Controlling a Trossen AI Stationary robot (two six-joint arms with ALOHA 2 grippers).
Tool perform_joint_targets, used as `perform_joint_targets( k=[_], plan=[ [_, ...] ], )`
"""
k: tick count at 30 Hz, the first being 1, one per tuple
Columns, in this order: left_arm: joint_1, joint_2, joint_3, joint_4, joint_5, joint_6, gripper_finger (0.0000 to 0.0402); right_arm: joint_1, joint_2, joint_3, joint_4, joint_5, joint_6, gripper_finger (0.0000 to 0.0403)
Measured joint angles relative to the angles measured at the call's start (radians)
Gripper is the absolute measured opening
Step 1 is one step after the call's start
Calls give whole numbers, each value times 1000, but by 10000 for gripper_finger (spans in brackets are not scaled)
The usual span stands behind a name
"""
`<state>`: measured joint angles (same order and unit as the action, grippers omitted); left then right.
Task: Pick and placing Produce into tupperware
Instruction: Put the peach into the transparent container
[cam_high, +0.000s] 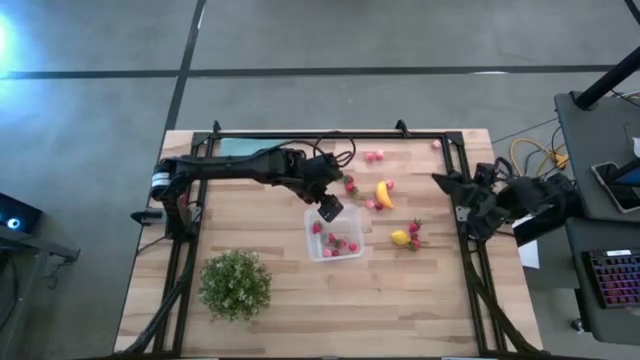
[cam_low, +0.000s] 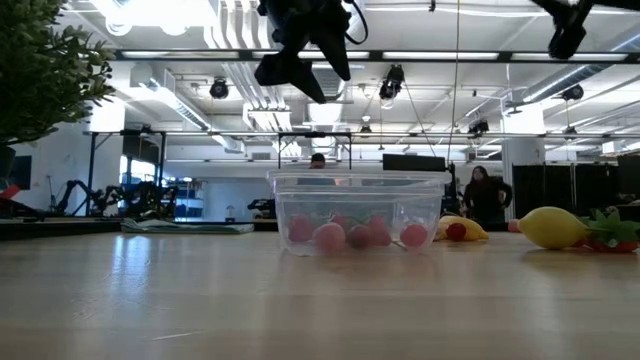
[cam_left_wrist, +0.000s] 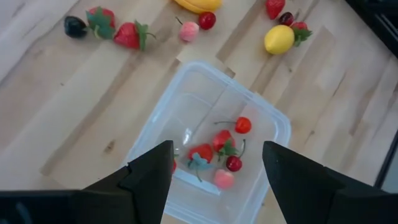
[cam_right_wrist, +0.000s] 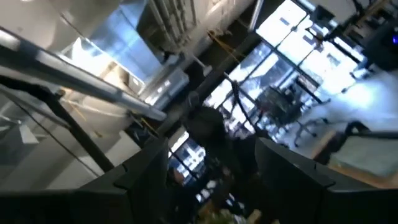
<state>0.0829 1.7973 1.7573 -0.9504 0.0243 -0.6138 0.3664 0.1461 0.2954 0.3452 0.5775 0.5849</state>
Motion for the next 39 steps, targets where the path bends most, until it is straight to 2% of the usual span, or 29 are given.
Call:
perform_joint_targets(
  k=[5,9,14,17,20,22,24,26,29,31,35,39],
  plan=[
    [-21,0,0,0,0,-35,233,0,61,96,-4,10,-14,233],
    [-34,0,0,0,0,-36,233,0,124,177,-6,151,-112,233],
    [-51,0,0,7,-3,-36,233,-3,234,272,-57,167,-214,233],
    [-59,0,0,25,-3,-32,233,-16,325,343,-266,251,-184,233],
    [-62,0,0,62,-2,-15,233,-47,422,425,-574,393,-7,233],
    [-62,0,0,93,-2,3,233,-88,477,484,-836,438,176,233],
    [-62,0,0,115,-2,19,233,-152,536,543,-1084,423,363,233],
    [-61,0,0,130,-3,26,233,-229,586,599,-1304,364,504,233],
    [-61,-1,1,141,-2,51,233,-362,653,655,-1479,271,582,233],
    [-61,-1,9,167,-2,101,233,-449,693,681,-1476,200,522,233],
    [-62,-25,32,294,-1,213,233,-622,777,743,-1349,93,265,233],
    [-49,-84,24,341,-19,237,233,-841,868,827,-1330,56,124,233]
  ],
)
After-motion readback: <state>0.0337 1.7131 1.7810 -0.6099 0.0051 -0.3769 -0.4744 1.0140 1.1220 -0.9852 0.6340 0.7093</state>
